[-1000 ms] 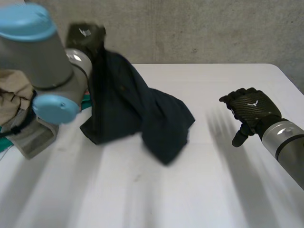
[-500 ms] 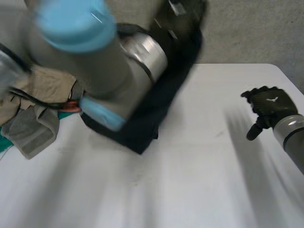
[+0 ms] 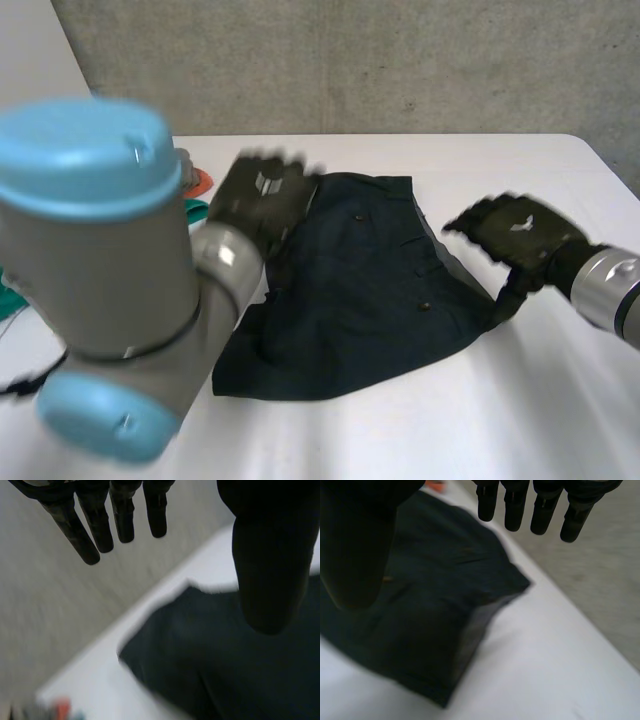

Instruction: Fold the laundry.

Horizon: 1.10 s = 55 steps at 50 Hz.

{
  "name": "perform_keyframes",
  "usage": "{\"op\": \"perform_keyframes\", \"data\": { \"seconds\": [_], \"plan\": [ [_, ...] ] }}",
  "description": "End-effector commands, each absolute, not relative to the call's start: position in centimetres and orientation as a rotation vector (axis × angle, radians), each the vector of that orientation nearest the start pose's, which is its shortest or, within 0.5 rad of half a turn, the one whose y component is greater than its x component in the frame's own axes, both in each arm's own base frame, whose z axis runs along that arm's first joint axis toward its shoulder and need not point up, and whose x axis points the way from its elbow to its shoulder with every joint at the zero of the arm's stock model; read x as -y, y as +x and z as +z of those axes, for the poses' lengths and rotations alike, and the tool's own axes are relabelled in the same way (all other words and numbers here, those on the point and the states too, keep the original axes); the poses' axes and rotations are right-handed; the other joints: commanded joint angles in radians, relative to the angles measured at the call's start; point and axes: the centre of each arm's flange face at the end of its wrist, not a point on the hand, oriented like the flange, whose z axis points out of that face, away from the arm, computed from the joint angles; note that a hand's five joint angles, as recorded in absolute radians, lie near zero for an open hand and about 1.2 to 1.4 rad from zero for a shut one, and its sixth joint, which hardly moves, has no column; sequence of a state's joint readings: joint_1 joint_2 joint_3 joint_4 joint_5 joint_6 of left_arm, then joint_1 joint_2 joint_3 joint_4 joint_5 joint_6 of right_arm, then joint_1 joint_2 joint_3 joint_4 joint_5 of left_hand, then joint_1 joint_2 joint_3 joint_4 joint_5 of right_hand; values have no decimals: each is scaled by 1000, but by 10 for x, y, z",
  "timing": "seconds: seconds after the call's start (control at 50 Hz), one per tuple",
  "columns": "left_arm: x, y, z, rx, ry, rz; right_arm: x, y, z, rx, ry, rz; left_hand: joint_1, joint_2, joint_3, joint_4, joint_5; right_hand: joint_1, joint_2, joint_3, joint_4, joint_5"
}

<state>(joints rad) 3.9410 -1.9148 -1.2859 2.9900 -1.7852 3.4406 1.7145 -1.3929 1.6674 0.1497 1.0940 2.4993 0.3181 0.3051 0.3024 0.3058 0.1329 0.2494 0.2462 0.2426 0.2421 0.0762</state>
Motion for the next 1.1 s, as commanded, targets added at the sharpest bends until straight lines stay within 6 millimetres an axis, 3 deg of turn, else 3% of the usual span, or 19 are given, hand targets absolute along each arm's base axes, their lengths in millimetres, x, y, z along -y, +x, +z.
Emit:
{"op": "perform_keyframes", "data": {
  "seconds": [0.02,0.12,0.2,0.4,0.44,0.48,0.52,0.54,0.56,0.6,0.66,0.74,0.76,0.82,0.84,0.92,1.0,1.06,1.1],
  "plan": [
    [152,-303,199,-2492,1255,-1638,244,225,190,-2111,-1558,-1475,157,170,172,169,167,236,239,243,244,235],
    [150,-296,174,-2545,1309,-1523,254,228,164,-2142,-1574,-1473,92,105,108,105,103,257,260,264,264,256],
    [161,-296,162,-2528,1289,-1515,262,230,150,-2135,-1574,-1529,-116,-103,-100,-104,-105,251,254,258,258,250],
    [194,-299,125,-2327,1359,-1511,279,233,131,-2131,-1543,-1683,-87,-74,-72,-75,-77,386,389,393,393,384],
    [199,-302,121,-2287,1360,-1540,281,233,129,-2137,-1537,-1685,15,28,31,27,26,436,439,443,443,434],
    [206,-306,119,-2235,1340,-1588,282,234,127,-2138,-1539,-1685,282,295,297,294,292,810,813,817,817,809],
    [210,-307,120,-2209,1311,-1625,285,234,129,-2143,-1529,-1697,595,608,611,608,606,1081,1084,1088,1088,1079],
    [213,-308,124,-2186,1287,-1667,287,234,132,-2152,-1515,-1705,911,924,927,923,922,1146,1149,1153,1154,1145],
    [215,-310,127,-2169,1275,-1693,287,234,134,-2158,-1508,-1707,1077,1089,1092,1089,1087,1147,1150,1154,1154,1146],
    [217,-311,135,-2151,1250,-1740,288,233,139,-2173,-1485,-1713,1078,1091,1094,1090,1089,1147,1150,1154,1154,1146],
    [222,-312,163,-2106,1188,-1860,287,234,161,-2162,-1422,-1741,1078,1091,1094,1090,1089,1147,1150,1154,1154,1146],
    [219,-311,228,-2006,1085,-2100,284,237,218,-2094,-1337,-1872,1078,1091,1094,1090,1089,1147,1150,1154,1154,1146],
    [216,-308,263,-1941,1028,-2217,282,236,247,-2061,-1289,-1934,1078,1091,1094,1090,1089,1147,1150,1154,1154,1146],
    [210,-299,313,-1843,925,-2381,277,233,295,-2001,-1202,-2034,1078,1091,1094,1090,1089,1147,1150,1154,1154,1146],
    [205,-292,344,-1780,869,-2477,273,230,325,-1961,-1143,-2093,1078,1091,1094,1090,1089,1147,1150,1154,1154,1146],
    [184,-275,410,-1661,791,-2680,271,216,389,-1883,-963,-2222,1078,1091,1094,1090,1089,1147,1150,1154,1154,1146],
    [174,-264,450,-1620,744,-2798,271,208,432,-1791,-814,-2298,1078,1091,1094,1090,1089,1147,1150,1154,1154,1146],
    [178,-259,466,-1617,694,-2828,274,209,446,-1741,-760,-2320,1078,1091,1094,1090,1089,1147,1150,1154,1154,1146],
    [193,-257,470,-1646,659,-2816,280,213,451,-1716,-741,-2323,1078,1091,1094,1090,1089,1147,1150,1154,1154,1146]
  ]
}}
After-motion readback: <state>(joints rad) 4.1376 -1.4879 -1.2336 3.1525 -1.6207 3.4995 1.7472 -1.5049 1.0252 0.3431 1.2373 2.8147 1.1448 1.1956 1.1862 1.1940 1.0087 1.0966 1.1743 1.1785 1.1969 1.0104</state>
